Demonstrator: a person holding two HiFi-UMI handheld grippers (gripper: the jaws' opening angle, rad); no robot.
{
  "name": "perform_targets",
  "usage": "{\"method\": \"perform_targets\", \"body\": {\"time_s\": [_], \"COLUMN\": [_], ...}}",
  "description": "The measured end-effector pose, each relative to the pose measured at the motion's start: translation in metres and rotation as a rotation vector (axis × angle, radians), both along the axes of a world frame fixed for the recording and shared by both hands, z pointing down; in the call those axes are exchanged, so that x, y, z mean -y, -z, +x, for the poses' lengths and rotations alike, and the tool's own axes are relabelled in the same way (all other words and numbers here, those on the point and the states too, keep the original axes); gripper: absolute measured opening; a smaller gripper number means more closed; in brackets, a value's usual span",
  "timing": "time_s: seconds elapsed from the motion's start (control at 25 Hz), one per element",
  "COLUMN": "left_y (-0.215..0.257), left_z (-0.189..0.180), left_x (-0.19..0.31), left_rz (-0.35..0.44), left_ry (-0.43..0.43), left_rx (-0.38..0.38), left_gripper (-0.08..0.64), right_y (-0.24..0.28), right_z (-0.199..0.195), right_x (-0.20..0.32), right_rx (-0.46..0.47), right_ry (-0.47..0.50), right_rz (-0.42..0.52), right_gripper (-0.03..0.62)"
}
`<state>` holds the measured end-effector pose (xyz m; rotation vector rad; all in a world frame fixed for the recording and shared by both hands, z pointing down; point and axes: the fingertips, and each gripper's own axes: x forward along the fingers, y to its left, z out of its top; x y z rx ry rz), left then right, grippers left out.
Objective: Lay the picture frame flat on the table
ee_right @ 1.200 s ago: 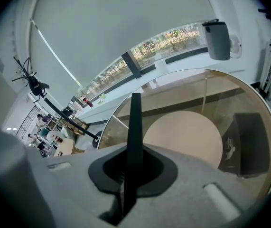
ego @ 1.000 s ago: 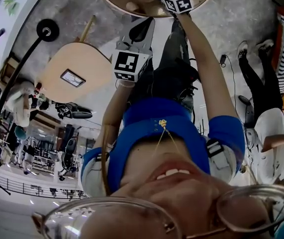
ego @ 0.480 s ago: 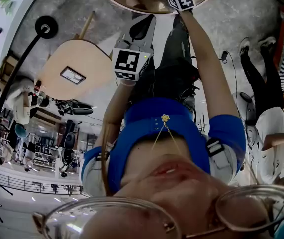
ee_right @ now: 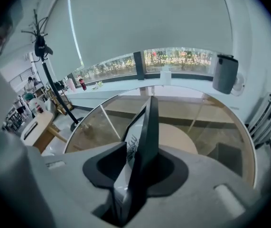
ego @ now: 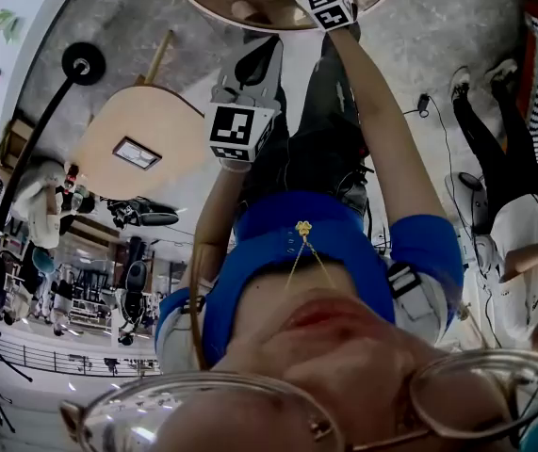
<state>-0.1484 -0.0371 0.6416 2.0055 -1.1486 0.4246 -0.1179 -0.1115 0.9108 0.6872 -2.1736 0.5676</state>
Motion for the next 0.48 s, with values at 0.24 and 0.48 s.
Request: {"method": "perform_targets", "body": {"time_s": [0.24, 0.48], "left_y": [-0.003, -0.006], "left_z": [0.004, 0.018], "left_x": [-0.002, 0.001], "left_rz": [-0.015, -0.018], "left_ry": [-0.011, -0.029], "left_rx": [0.015, 0.011], "left_gripper": [0.0, 0.0], "right_y": [0.0, -0.007], "right_z": [0.006, 0.024], "right_x": [0.004, 0.014], "right_rx": [-0.058, -0.035], "right_ry": [-0.022, -0.073], "right_rz": [0.08, 0.046], "right_gripper": [0.128, 0.186]}}
